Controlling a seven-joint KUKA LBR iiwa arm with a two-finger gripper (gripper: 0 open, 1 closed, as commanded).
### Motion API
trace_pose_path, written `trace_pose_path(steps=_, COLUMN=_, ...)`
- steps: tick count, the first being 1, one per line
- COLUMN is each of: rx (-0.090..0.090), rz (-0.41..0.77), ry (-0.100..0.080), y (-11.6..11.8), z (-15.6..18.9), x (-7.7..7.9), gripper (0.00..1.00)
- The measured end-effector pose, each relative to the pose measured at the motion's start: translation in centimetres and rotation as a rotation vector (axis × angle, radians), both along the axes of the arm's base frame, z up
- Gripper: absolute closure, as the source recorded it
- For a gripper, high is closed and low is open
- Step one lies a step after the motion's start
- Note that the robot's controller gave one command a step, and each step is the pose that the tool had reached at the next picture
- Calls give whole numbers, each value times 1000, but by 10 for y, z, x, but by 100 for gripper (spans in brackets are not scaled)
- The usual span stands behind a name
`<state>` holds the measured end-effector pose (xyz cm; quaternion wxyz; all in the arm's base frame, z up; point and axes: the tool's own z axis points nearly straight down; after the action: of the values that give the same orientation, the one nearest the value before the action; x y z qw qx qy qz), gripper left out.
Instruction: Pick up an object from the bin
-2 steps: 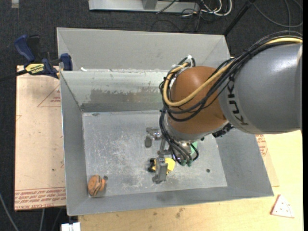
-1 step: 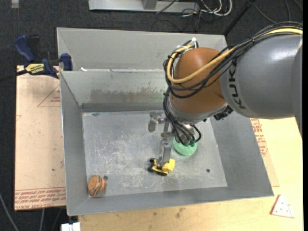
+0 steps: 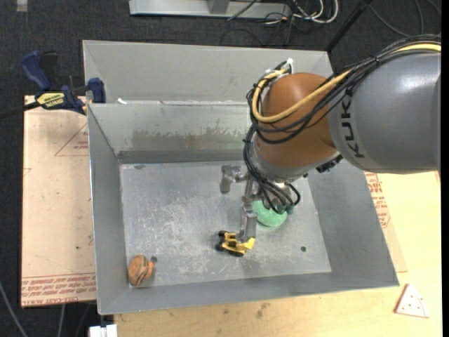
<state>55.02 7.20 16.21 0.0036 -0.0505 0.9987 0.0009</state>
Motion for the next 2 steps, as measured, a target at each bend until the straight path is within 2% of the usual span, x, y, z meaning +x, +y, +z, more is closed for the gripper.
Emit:
trace_pose_path(steps=1, rx=-1, rz=20, ry=4, y=-7, z=-3, x=-10, gripper=0)
trace_pose_path(steps=2, rx=-3, rz=56, ry=18, y=-6, z=-32, x=-11, gripper=0)
